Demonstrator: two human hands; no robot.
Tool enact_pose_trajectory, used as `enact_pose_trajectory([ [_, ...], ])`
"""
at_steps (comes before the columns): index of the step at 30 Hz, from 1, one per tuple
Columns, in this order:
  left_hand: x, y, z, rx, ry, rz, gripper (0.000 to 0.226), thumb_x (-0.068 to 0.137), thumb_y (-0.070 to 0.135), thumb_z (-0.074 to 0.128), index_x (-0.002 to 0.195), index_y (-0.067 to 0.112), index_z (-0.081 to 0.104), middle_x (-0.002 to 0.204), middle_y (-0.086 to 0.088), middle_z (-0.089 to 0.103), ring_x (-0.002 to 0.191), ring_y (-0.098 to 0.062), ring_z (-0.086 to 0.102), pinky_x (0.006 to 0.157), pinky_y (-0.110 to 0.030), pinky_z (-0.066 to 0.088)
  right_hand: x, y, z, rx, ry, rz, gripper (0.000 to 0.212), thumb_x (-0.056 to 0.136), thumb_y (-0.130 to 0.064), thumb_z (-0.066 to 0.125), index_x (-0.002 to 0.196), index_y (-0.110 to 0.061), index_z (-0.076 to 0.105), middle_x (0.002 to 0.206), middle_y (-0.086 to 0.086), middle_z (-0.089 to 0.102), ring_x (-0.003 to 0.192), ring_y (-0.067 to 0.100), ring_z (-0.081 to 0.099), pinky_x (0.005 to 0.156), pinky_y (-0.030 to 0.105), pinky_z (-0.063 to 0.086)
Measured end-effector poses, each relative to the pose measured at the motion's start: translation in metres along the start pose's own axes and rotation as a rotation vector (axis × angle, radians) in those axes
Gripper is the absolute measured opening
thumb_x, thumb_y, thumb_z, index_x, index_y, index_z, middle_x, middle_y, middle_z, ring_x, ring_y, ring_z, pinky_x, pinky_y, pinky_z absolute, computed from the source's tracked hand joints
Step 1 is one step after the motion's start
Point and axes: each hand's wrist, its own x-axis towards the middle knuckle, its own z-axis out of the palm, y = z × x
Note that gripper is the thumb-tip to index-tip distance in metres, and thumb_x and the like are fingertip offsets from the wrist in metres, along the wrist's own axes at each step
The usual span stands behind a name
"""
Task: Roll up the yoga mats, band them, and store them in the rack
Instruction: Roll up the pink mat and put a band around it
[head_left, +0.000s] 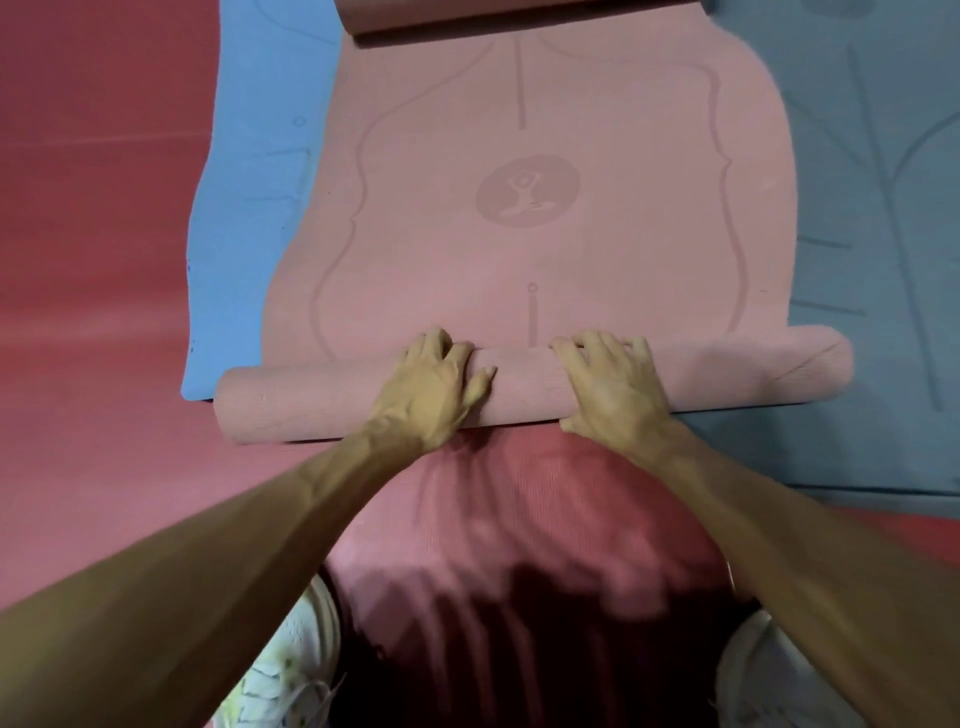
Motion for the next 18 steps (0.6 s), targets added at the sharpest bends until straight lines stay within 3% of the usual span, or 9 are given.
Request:
enact_pose_trajectory([
  [2,-0.011,0.006,0.000,0.032,0.073,0.002,0.065,0.092,0.050,0.016,0.126,0.010,0.055,0.114,-0.014,0.054,0.104,-0.032,0.049,0.095,-0.041,0.037,0.002,0.001,-0.009,0.039,-0.050,0.008,0.081,0.063,-0.046,0.079,0.132,-0.021,0.045,0.122,0.001,0.052,0.115,0.021,0.050,0.092,0.039,0.033],
  [6,-0.043,0.015,-0.001,0.037,0.175,-0.026,0.057,0.093,0.045,0.025,0.129,0.012,0.054,0.118,-0.011,0.057,0.111,-0.031,0.052,0.102,-0.048,0.036,-0.007,0.003,-0.030,0.080,-0.168,0.009,0.075,0.062,-0.046,0.076,0.127,-0.021,0.048,0.119,0.000,0.054,0.113,0.023,0.052,0.089,0.039,0.040],
  [9,-0.069,0.013,0.003,0.084,0.154,-0.022,0.058,0.092,0.052,0.030,0.130,0.016,0.053,0.121,-0.009,0.056,0.111,-0.028,0.052,0.104,-0.053,0.033,-0.020,-0.007,-0.036,0.132,-0.313,0.019,0.078,0.059,-0.048,0.078,0.126,-0.019,0.049,0.119,0.000,0.056,0.112,0.024,0.054,0.090,0.039,0.045],
  [14,-0.111,0.006,0.027,0.147,0.097,0.135,0.076,0.085,0.071,0.031,0.135,0.015,0.047,0.121,-0.007,0.054,0.111,-0.027,0.043,0.102,-0.050,0.025,-0.043,-0.028,-0.025,0.216,-0.518,0.014,0.086,0.051,-0.048,0.082,0.127,-0.020,0.052,0.124,0.001,0.060,0.112,0.024,0.057,0.092,0.037,0.048],
  [18,-0.119,0.017,0.041,0.147,0.054,0.129,0.075,0.083,0.072,0.029,0.131,0.018,0.049,0.117,-0.006,0.057,0.106,-0.026,0.047,0.097,-0.048,0.039,-0.052,-0.025,-0.022,0.222,-0.628,0.022,0.093,0.047,-0.051,0.084,0.127,-0.017,0.051,0.126,0.004,0.060,0.113,0.026,0.056,0.095,0.040,0.048],
])
